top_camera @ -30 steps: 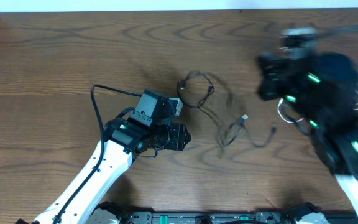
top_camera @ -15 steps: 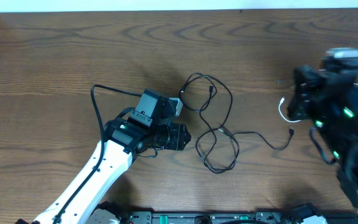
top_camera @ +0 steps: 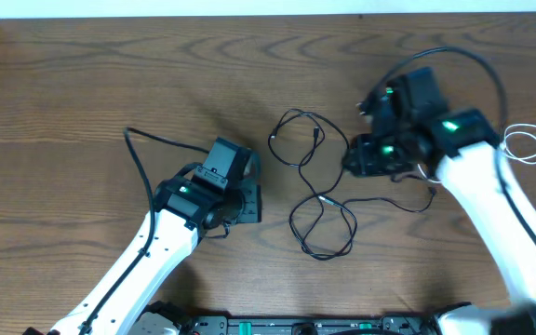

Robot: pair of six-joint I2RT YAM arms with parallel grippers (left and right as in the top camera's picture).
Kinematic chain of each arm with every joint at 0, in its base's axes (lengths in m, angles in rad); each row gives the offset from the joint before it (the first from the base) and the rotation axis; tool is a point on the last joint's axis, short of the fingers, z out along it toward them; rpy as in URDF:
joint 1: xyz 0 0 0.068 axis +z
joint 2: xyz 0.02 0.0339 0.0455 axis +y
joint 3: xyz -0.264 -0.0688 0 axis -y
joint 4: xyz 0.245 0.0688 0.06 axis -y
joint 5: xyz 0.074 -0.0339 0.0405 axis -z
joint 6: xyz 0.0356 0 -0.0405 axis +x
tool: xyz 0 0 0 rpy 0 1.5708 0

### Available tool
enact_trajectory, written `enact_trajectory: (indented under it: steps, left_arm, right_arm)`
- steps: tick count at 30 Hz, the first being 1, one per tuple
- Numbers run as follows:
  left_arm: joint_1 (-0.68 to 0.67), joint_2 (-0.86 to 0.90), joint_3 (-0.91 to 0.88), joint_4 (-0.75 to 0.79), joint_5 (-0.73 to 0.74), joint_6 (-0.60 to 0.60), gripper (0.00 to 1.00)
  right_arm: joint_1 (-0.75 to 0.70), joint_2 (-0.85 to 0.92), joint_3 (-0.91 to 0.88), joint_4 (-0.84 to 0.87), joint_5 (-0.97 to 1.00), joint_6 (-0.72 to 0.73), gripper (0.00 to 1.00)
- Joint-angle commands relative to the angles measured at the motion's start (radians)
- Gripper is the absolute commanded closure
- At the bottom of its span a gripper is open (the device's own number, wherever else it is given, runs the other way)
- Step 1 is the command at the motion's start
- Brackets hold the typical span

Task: Untangle cables

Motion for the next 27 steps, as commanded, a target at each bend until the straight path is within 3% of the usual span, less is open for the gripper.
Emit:
enact_trajectory:
  steps: [1,6,14,24,27]
  left_arm:
    - [0.004,0.008,-0.006,-0.020,-0.164,-0.079,0.49]
    - [0.027,0.008,-0.006,-0.026,-0.172,-0.078,0.49]
    - [0.060,0.008,-0.006,-0.026,-0.172,-0.078,0.48]
    - [0.060,0.008,-0.006,-0.029,-0.172,-0.078,0.45]
    - [0.060,0.008,-0.006,-0.030,-0.172,-0.078,0.45]
  right_arm:
    - [0.042,0.109,-0.003,-0.011,-0.185,-0.002,0.62]
    - [0.113,0.275,-0.003,-0.017,-0.269,-0.002,0.70]
    - [0.215,0.446,-0.003,0.055,-0.261,0.012,0.64]
    - [0.285,0.537,-0.003,0.146,-0.223,0.051,0.65]
    - [0.312,0.541,-0.004,0.188,-0.222,0.077,0.72]
